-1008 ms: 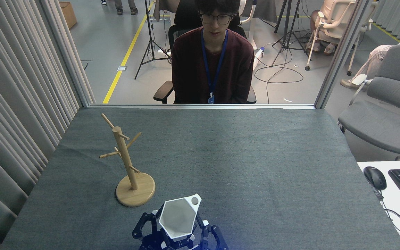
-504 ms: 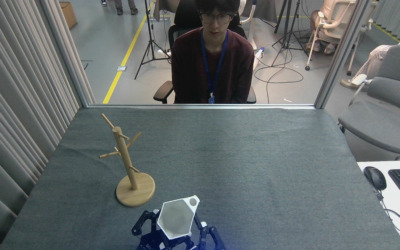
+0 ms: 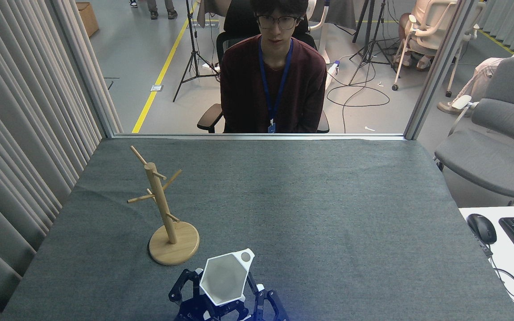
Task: Hang cup on storage rack
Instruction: 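Grasp the cup with the left gripper while the right gripper holds it, then release the right gripper and carry the cup with the left gripper toward the stand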
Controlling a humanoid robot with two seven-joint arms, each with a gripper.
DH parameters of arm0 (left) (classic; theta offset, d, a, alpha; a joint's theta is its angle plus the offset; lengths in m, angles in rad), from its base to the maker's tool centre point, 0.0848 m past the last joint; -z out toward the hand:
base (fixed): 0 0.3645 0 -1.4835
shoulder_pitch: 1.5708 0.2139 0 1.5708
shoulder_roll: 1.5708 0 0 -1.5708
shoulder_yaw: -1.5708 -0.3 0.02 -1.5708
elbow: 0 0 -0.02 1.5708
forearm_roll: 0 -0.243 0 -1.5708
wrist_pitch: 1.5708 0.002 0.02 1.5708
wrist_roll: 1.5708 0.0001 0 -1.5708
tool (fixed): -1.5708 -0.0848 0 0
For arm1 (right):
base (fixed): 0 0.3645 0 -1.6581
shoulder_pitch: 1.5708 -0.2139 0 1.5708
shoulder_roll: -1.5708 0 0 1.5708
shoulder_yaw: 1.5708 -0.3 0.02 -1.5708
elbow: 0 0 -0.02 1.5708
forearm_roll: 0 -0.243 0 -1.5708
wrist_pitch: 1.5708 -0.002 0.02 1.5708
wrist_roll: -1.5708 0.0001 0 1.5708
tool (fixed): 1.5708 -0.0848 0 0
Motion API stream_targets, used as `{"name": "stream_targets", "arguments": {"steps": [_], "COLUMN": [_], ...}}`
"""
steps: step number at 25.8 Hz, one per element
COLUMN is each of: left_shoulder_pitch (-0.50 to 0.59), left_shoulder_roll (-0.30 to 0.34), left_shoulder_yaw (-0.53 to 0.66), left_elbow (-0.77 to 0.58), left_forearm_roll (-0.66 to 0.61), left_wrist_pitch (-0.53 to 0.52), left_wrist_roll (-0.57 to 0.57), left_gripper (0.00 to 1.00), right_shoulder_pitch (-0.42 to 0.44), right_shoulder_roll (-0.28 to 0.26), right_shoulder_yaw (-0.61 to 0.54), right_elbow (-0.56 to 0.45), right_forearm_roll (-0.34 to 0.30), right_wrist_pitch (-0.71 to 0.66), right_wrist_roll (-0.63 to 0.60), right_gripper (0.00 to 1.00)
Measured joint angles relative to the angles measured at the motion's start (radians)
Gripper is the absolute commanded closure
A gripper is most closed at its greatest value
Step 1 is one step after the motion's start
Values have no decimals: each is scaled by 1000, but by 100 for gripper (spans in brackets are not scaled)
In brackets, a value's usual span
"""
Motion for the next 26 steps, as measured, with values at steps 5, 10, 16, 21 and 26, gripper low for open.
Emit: {"name": "stream_targets", "arguments": {"steps": [5,10,16,21,26], "left_shoulder_pitch": [0,4,4,2,1], "left_shoulder_roll": [0,0,0,-1,-2], "left_shoulder_yaw": [0,0,1,2,3], "left_elbow": [0,-1,-3,-3,-1], "left_forearm_roll": [-7,-30,-36,-37,-37], "left_wrist_pitch": [2,7,7,-5,1], "left_wrist_roll": [0,0,0,8,18], "left_gripper": [54,66,68,71,70], "right_shoulder_pitch": [0,-1,-1,-2,0], "right_shoulder_roll": [0,0,0,0,-4], "right_shoulder_yaw": [0,0,0,0,0], "right_elbow": [-3,-6,-13,-17,-31], "right_forearm_roll": [0,0,-1,-2,-2], "right_wrist_pitch": [0,1,2,0,-7], "right_wrist_roll": [-1,1,6,15,-5], "right_gripper": [25,25,7,2,2]}}
